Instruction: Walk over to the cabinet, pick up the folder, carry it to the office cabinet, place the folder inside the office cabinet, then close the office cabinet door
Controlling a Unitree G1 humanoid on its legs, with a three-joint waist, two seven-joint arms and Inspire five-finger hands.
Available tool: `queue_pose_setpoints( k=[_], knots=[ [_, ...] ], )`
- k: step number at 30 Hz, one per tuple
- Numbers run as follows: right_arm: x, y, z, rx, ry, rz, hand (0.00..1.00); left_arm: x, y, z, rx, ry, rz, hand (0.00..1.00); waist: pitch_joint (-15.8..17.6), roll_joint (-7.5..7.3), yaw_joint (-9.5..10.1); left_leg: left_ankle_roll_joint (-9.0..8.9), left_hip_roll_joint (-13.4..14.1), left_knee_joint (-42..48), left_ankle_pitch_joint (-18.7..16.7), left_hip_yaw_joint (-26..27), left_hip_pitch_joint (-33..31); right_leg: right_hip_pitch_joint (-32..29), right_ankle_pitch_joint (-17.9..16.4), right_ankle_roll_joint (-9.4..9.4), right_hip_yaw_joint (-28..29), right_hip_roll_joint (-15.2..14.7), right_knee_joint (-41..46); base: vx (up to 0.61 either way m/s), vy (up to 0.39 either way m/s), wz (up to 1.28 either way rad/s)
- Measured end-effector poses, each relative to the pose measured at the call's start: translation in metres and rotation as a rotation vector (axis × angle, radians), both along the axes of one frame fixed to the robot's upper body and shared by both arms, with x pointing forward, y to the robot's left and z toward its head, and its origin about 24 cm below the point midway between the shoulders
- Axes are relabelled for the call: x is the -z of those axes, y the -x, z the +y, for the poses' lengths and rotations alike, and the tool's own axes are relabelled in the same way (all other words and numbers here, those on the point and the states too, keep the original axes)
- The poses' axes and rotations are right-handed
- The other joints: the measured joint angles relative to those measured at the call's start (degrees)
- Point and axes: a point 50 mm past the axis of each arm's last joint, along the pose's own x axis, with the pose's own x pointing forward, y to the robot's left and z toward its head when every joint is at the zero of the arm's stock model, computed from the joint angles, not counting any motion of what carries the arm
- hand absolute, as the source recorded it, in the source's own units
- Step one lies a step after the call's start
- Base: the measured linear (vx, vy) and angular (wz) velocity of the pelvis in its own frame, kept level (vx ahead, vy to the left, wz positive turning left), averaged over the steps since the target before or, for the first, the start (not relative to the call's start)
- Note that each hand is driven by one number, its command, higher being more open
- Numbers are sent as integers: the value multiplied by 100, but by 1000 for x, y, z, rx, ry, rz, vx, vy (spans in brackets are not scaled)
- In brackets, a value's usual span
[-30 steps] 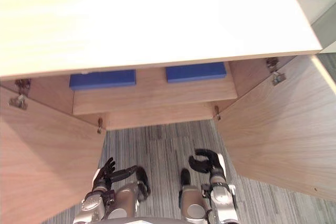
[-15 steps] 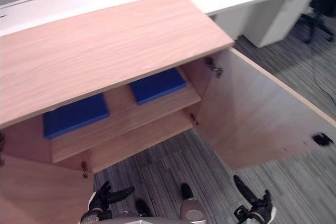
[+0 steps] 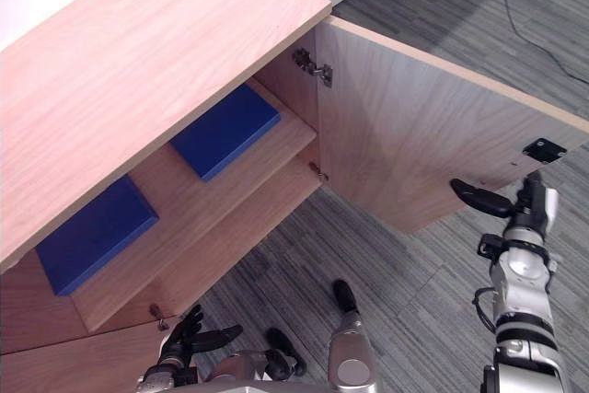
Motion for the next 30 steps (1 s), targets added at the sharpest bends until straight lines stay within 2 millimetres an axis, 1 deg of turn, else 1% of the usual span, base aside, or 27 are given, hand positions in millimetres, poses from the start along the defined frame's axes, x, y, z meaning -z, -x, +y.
queue_pose_setpoints(
  k=[2, 5, 8, 9, 10, 11, 12, 13, 14, 15, 17, 18, 20, 21, 23, 24, 26, 28, 29, 30],
  knots=[
    [-3, -2, -1, -11, 27, 13, 100, 0, -1, -3, 9, 8, -1, 100, 22, 18, -2, 0, 4, 20, 0, -10, -44, -34, 14, -4, -11, -6, -24, 0, 0, 0],
    [-5, -3, 4, -27, 52, 16, 100, 0, -1, -5, 15, 11, -2, 100, 26, 26, -29, 2, 12, 20, 1, -57, -57, -14, 93, -9, -20, -7, -179, -7, -7, -3],
    [-5, 12, 12, -51, 77, -7, 100, 1, -2, -8, 12, 15, -3, 100, 43, 62, -74, 0, 22, -11, 9, -154, -90, 16, 137, -1, -127, -4, -238, 32, -16, 3],
    [0, 23, 24, -76, 66, -32, 100, 1, -1, -9, 13, 12, 5, 100, 41, 65, -158, -8, 50, -27, 18, -227, -85, 32, 139, 0, -209, 2, -237, 57, -37, 4],
    [1, 27, 30, -86, 56, -47, 100, 2, -1, -10, 8, 13, 5, 100, 42, 63, -193, -8, 71, -37, 18, -251, -79, 43, 141, -1, -221, 17, -238, 51, -51, 1],
    [5, 38, 45, -103, 36, -82, 100, 1, -2, -12, -1, 20, 1, 100, 44, 60, -238, -8, 84, -51, 18, -251, -60, 57, 144, 0, -221, 30, -237, 24, -39, -2],
    [6, 43, 53, -113, 22, -98, 100, 1, -3, -14, -2, 25, -2, 100, 45, 59, -281, -8, 88, -51, 18, -250, -51, 65, 145, -1, -221, 34, -237, 16, -36, -4],
    [11, 53, 70, -133, -12, -119, 100, 1, -4, -18, 13, 25, -3, 100, 49, 52, -362, -8, 90, -51, 18, -249, -17, 96, 145, 0, -216, 37, -237, -2, -23, -4],
    [17, 66, 87, -149, -54, -131, 100, 1, -7, -22, 25, 29, -7, 100, 62, 33, -392, -9, 92, -48, 17, -247, 38, 150, 148, 3, -200, 39, -237, -10, -21, -5],
    [21, 73, 95, -155, -72, -128, 100, 1, -8, -24, 31, 30, -9, 100, 66, 26, -394, -11, 95, -42, 15, -247, 62, 173, 150, 1, -195, 42, -236, -54, -25, -5],
    [33, 99, 128, -204, -153, -110, 100, 1, -10, -27, 48, 27, -8, 100, 118, -58, -409, -83, 130, 47, -74, -250, 90, 230, 173, -4, -172, 49, -236, -96, -31, -5],
    [36, 106, 137, -222, -176, -102, 100, 2, -11, -26, 56, 22, -6, 100, 125, -86, -418, -94, 138, 75, -87, -257, 90, 242, 180, -6, -172, 50, -236, -96, -35, -3],
    [46, 128, 170, -288, -279, -60, 100, 3, -13, -22, 75, -1, 7, 100, 108, -192, -453, -90, 162, 164, -100, -313, 106, 299, 190, -17, -198, 55, -227, -90, -42, 2],
    [48, 132, 177, -307, -303, -48, 100, 3, -12, -21, 80, -9, 13, 100, 102, -221, -467, -90, 163, 178, -100, -338, 109, 308, 189, -18, -207, 56, -213, -87, -44, 5],
    [56, 146, 203, -380, -381, 1, 100, 4, -11, -16, 97, -35, 29, 100, 97, -355, -494, -89, 176, 269, -99, -451, 126, 370, 171, -43, -281, 58, -138, -88, -44, 11],
    [57, 148, 208, -396, -396, 14, 100, 4, -13, -15, 101, -42, 28, 100, 91, -387, -494, -88, 180, 294, -99, -496, 124, 391, 162, -56, -321, 53, -120, -103, -48, 23],
    [62, 157, 226, -464, -446, 61, 100, 4, -14, -11, 113, -59, 34, 100, 67, -489, -473, -84, 166, 391, -97, -737, 80, 398, 25, -126, -495, 33, 74, -113, -44, 35],
    [65, 162, 234, -511, -459, 95, 100, 4, -14, -10, 117, -66, 35, 100, 45, -528, -444, -71, 139, 432, -87, -935, 34, 401, -52, -123, -645, -3, 199, -105, -25, 46],
    [67, 166, 241, -567, -465, 131, 100, 3, -17, -9, 134, -76, 33, 100, 24, -557, -332, -49, 72, 437, -61, -1186, -41, 407, -120, -92, -810, -58, 291, -107, -15, 55],
    [67, 166, 243, -591, -465, 142, 100, 3, -19, -10, 139, -77, 31, 100, 16, -562, -263, -36, 48, 430, -41, -1275, -70, 414, -131, -96, -890, -83, 309, -101, -10, 73]
  ],
)
